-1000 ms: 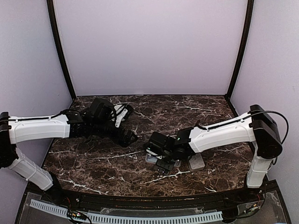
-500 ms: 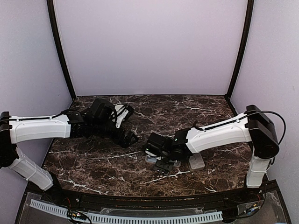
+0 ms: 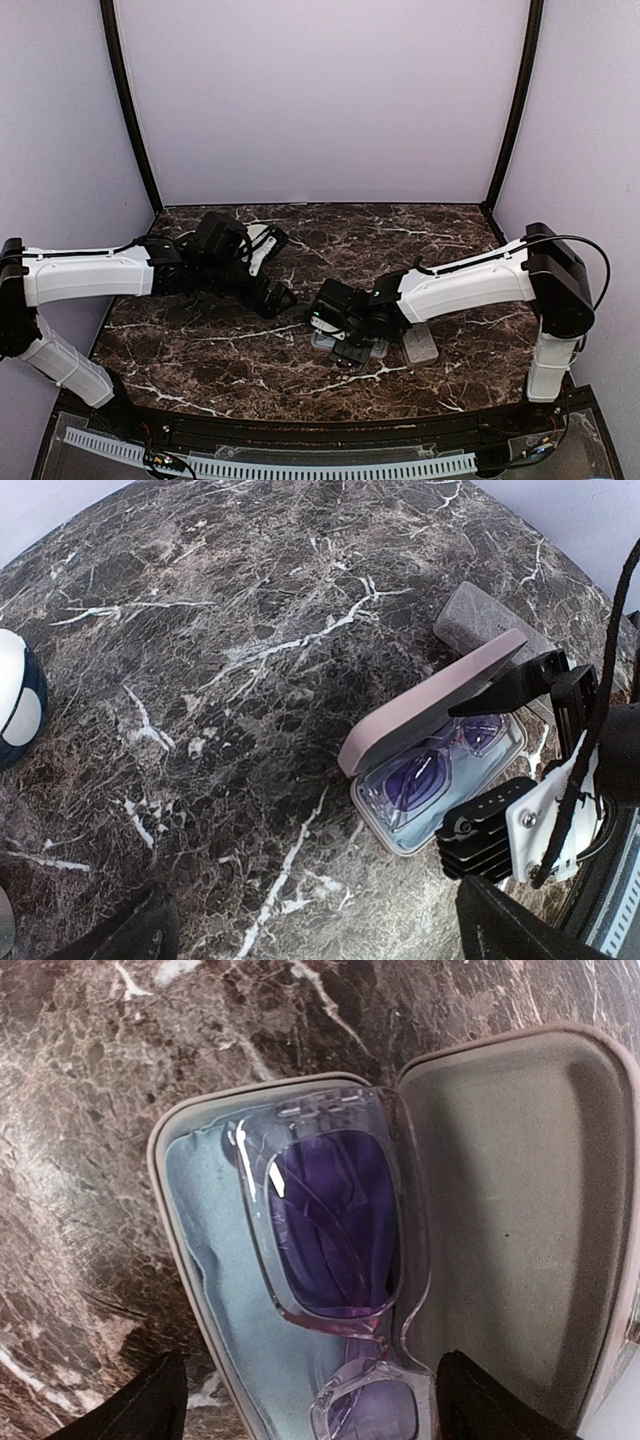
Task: Organize the sunglasses
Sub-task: Adjust the sunglasses in the sunglasses case.
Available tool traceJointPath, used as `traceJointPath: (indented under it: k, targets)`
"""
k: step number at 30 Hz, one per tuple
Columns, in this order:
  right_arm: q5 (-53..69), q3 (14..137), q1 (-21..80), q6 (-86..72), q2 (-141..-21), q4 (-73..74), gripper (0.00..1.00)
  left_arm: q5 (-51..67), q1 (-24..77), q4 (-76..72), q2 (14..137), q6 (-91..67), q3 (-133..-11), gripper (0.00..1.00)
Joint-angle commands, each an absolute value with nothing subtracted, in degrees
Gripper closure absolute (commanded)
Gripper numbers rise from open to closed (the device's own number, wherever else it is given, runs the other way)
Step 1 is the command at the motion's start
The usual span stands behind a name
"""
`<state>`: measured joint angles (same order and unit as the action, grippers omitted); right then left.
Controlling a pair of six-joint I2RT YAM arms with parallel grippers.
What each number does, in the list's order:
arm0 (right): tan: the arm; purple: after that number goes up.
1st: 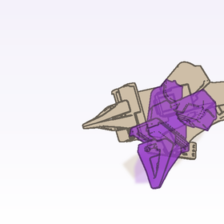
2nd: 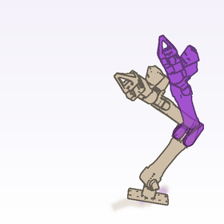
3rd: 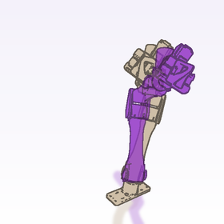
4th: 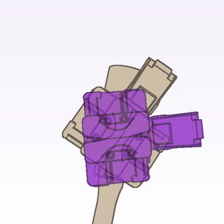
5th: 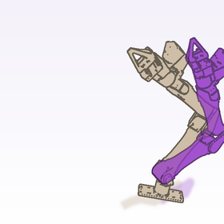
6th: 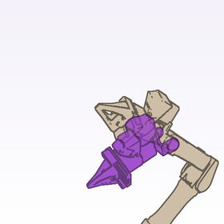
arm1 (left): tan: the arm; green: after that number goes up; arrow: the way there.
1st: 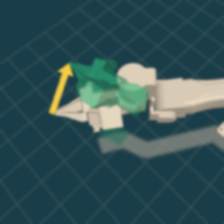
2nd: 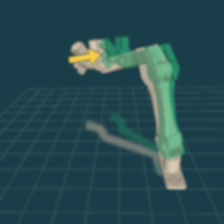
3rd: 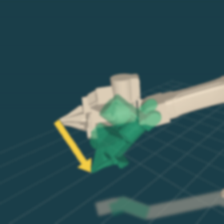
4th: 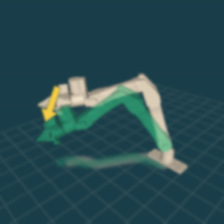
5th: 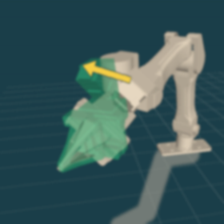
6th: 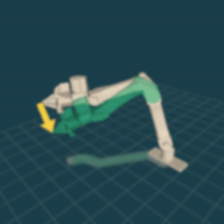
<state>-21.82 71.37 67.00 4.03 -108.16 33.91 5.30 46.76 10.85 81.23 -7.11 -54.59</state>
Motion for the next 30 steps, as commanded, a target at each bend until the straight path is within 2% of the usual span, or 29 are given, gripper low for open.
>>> traceJointPath:
  k: [1,9,30]
  targets:
    - [-19.88,72.43,66.77,4.26,-108.86,34.05,0.15,5.98,46.41,10.96,81.35,-6.93,-54.18,0.01]
    - [-18.49,72.59,66.78,4.13,-108.44,34.54,0.24,6.59,46.41,10.75,81.72,-7.03,-54.29,0.01]
    - [-15.26,72.17,68.02,3.26,-106.22,34.87,0.40,6.50,46.41,10.46,83.06,-7.21,-54.32,0.01]
